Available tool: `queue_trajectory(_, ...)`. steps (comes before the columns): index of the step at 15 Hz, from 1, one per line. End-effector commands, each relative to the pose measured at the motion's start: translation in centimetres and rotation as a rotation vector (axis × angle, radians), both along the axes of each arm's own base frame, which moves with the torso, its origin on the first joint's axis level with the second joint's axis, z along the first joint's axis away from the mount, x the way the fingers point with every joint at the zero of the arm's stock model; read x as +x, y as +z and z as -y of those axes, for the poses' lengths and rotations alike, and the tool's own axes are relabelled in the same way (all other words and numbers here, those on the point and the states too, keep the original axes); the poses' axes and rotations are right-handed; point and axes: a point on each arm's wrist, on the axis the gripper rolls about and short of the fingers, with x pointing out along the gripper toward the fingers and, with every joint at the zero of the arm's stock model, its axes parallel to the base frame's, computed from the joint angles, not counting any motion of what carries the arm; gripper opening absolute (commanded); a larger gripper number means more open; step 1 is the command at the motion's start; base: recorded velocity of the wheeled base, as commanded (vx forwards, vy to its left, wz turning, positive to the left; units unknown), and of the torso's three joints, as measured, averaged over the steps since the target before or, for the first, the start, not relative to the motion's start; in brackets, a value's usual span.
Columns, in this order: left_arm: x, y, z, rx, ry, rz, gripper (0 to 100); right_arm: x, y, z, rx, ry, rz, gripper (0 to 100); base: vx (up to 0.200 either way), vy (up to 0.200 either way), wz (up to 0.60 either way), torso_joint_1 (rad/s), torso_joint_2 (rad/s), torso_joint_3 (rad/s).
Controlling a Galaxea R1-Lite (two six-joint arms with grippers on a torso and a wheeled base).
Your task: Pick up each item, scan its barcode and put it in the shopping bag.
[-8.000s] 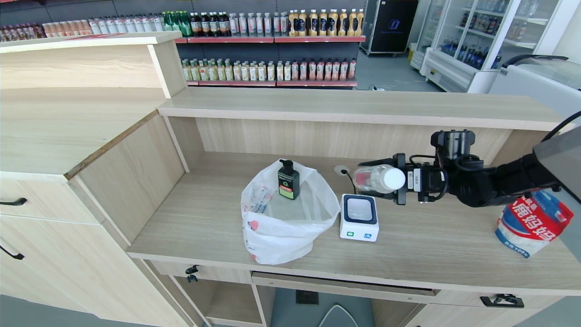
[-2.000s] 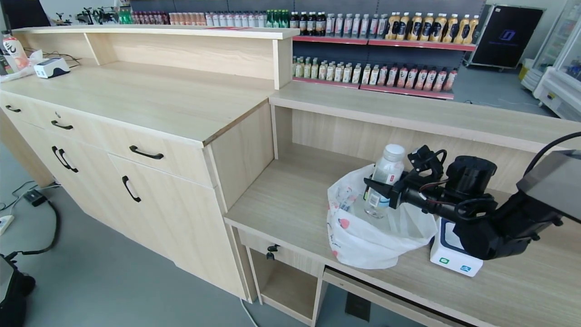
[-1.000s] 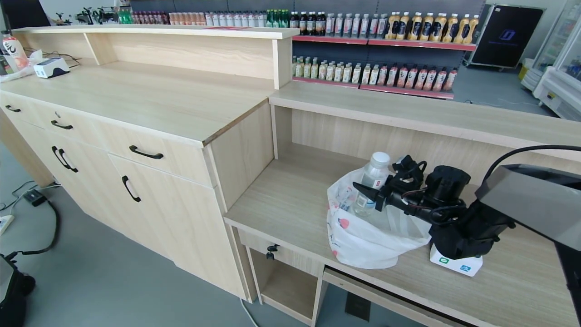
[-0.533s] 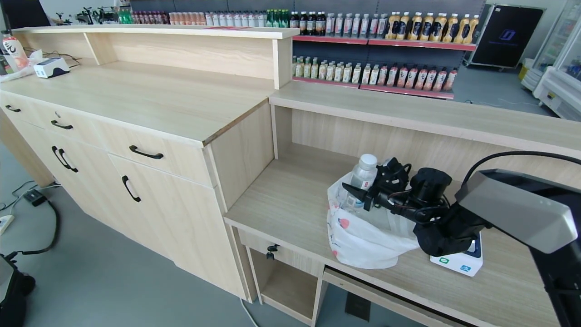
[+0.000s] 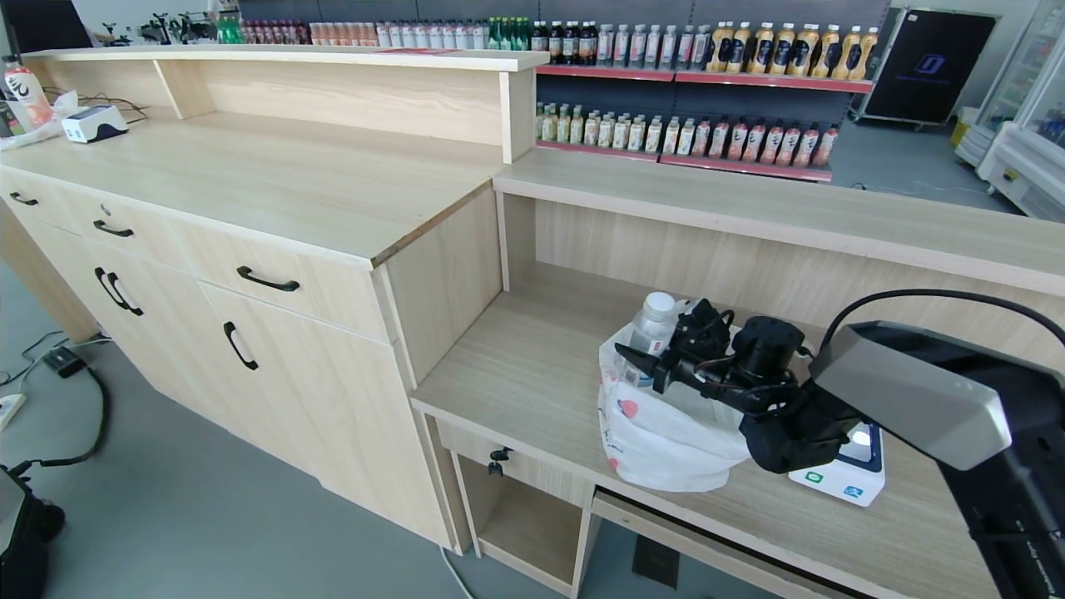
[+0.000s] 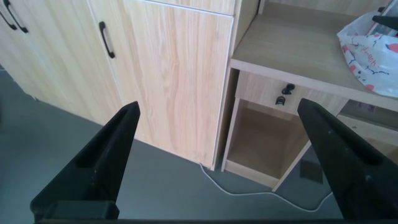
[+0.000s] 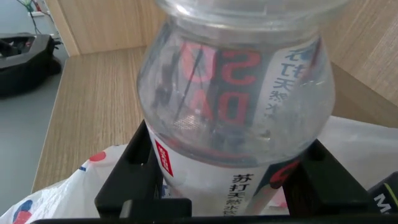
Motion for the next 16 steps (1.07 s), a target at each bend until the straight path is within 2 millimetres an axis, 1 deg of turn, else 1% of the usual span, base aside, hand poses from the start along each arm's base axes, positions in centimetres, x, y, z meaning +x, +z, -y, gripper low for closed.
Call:
queue_trajectory(1,0.0,0.0,0.0,0.000,0.000,-0.001,100,0.4,-0.6,-0.4,0.002,0.007,0.001,0,0.000,0.000,0.00,0.000,0.00,0.000)
queue_trajectory(5,0.0,0.0,0.0,0.000,0.000,0.001,100,0.6,-1.3,-0.6,-0.001,0.010,-0.010,0,0.000,0.000,0.00,0.000,0.00,0.000)
queue_trajectory(10,0.0,0.0,0.0,0.000,0.000,0.001,100,0.5,-1.5,-0.5,-0.005,0.008,-0.018,0,0.000,0.000,0.00,0.000,0.00,0.000)
queue_trajectory(11,0.0,0.0,0.0,0.000,0.000,-0.001,100,0.5,-1.4,-0.5,-0.006,0.008,-0.019,100,0.000,0.000,0.00,0.000,0.00,0.000)
queue_trajectory(12,0.0,0.0,0.0,0.000,0.000,0.001,100,0.5,-1.3,-0.5,-0.007,0.008,-0.020,100,0.000,0.000,0.00,0.000,0.00,0.000)
queue_trajectory(14,0.0,0.0,0.0,0.000,0.000,0.001,100,0.4,-0.3,-0.4,-0.005,0.007,-0.018,100,0.000,0.000,0.00,0.000,0.00,0.000)
queue_trajectory(15,0.0,0.0,0.0,0.000,0.000,-0.001,100,0.4,0.3,-0.4,-0.003,0.005,-0.013,100,0.000,0.000,0.00,0.000,0.00,0.000)
queue_trajectory(16,0.0,0.0,0.0,0.000,0.000,-0.001,100,0.2,1.6,-0.3,0.003,0.007,0.008,100,0.000,0.000,0.00,0.000,0.00,0.000)
